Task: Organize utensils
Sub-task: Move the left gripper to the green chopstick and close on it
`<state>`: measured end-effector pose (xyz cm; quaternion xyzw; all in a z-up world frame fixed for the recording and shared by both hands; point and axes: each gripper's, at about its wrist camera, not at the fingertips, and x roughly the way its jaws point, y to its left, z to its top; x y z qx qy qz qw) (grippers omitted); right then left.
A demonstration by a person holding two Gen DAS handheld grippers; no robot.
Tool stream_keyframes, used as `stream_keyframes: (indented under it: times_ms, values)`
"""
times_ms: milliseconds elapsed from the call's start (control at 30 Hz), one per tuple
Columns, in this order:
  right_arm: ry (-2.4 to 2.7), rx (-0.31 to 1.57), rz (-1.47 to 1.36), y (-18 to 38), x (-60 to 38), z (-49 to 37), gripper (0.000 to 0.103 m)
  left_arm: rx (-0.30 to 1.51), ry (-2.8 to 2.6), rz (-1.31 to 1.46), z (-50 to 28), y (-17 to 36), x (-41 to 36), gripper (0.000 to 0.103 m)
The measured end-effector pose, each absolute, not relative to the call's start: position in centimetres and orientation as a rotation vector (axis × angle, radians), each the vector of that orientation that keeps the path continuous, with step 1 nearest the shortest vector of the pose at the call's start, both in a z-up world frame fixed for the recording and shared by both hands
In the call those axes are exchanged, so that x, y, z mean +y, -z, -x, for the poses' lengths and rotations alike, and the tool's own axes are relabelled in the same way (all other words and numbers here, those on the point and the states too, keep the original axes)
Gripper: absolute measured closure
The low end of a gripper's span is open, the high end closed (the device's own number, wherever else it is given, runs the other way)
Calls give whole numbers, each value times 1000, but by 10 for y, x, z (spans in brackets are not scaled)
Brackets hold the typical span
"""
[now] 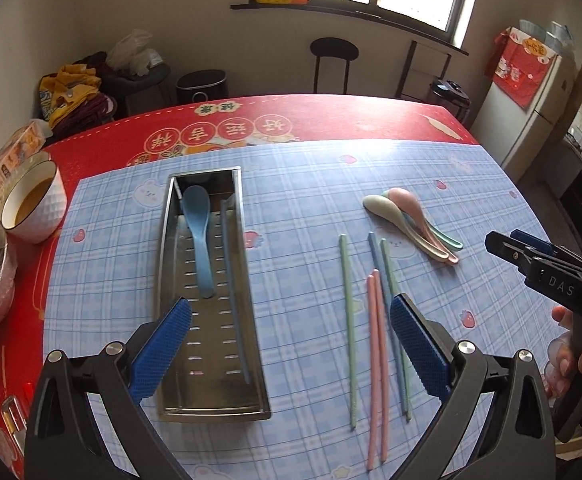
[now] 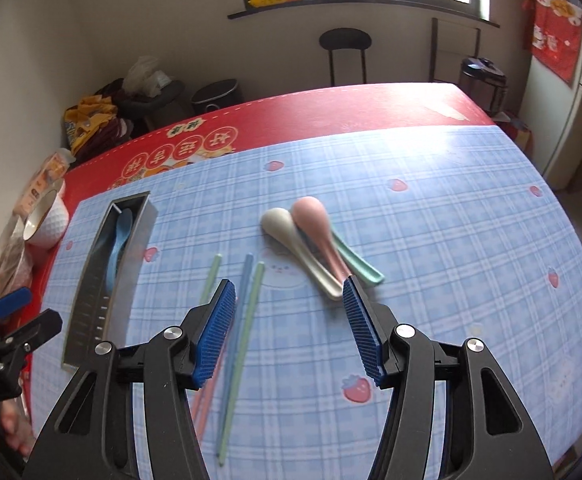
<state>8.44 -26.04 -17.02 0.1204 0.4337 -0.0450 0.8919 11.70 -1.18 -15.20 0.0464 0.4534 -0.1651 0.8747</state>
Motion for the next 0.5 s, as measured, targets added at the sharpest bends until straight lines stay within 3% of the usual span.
stream_keyframes:
  times_ms: [200, 500]
  values:
    - [146, 893, -298, 175, -291, -60, 42, 967, 418, -175, -112, 161, -62, 7]
    - [226, 913, -342, 197, -323, -35, 42, 1062, 465, -226, -113, 196, -103, 27]
